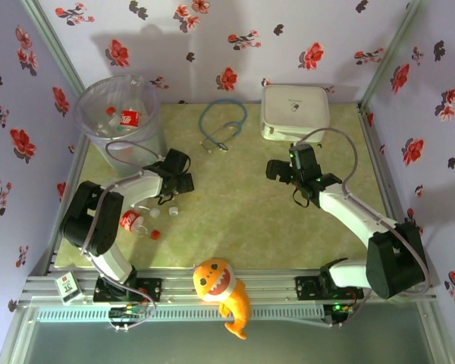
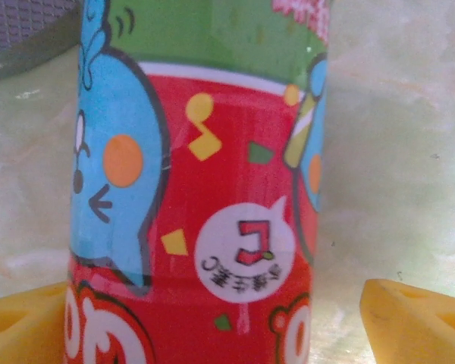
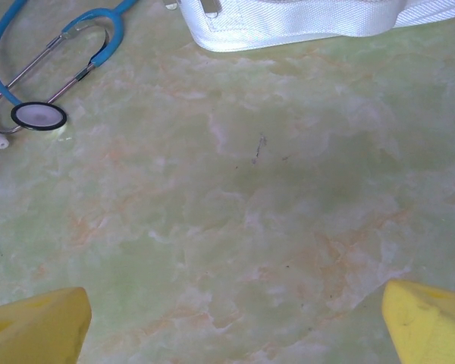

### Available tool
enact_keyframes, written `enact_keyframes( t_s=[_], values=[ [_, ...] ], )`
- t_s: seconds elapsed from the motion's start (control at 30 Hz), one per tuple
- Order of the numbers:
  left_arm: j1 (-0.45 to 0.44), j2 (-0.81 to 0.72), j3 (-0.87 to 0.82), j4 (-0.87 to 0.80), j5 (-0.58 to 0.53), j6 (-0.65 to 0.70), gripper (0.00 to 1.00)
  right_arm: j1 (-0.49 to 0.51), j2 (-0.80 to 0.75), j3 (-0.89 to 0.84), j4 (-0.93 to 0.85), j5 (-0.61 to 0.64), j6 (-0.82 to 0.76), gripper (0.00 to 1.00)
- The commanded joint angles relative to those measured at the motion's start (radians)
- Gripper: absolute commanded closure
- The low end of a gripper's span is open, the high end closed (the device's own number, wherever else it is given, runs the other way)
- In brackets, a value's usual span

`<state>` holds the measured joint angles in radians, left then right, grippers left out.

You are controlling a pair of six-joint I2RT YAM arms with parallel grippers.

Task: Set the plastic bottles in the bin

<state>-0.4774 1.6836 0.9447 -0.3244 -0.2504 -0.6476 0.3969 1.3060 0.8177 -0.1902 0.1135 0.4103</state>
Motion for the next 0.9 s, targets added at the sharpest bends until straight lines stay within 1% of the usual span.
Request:
enact_keyframes(
  t_s=[0.0, 0.07, 0.17, 0.2, 0.37, 0.47, 0.67, 0.87],
  values=[
    [0.007, 0.040, 0.035, 0.008, 0.008, 0.013, 0.15, -0.009, -0.032, -0.009, -0.015, 0.027, -0.019, 0.01],
    [0.007, 0.066, 0.040, 0.006, 0.014, 0.014, 0.18, -0.009, -0.029, -0.011, -0.014, 0.029, -0.019, 0.01],
    [0.007, 0.082, 0.039, 0.008, 0.015, 0.010, 0.27, -0.009, -0.025, -0.010, -0.009, 0.024, -0.018, 0.01],
    [0.006, 0.078, 0.036, 0.008, 0.016, 0.007, 0.31, -0.008, -0.026, -0.011, -0.008, 0.023, -0.019, 0.01],
    [-0.003, 0.039, 0.026, -0.013, 0.015, 0.006, 0.39, -0.008, -0.025, -0.012, -0.005, 0.023, -0.019, 0.01],
    [-0.029, 0.007, 0.036, -0.047, 0.013, 0.015, 0.45, -0.009, -0.025, -0.012, -0.004, 0.023, -0.019, 0.01],
    [-0.098, -0.082, 0.113, -0.150, 0.012, 0.057, 0.46, -0.008, -0.036, -0.014, -0.004, 0.027, -0.018, 0.01],
    [-0.138, -0.192, 0.250, -0.257, 0.008, 0.106, 0.51, -0.009, -0.023, -0.005, -0.003, 0.020, -0.021, 0.01]
  ],
)
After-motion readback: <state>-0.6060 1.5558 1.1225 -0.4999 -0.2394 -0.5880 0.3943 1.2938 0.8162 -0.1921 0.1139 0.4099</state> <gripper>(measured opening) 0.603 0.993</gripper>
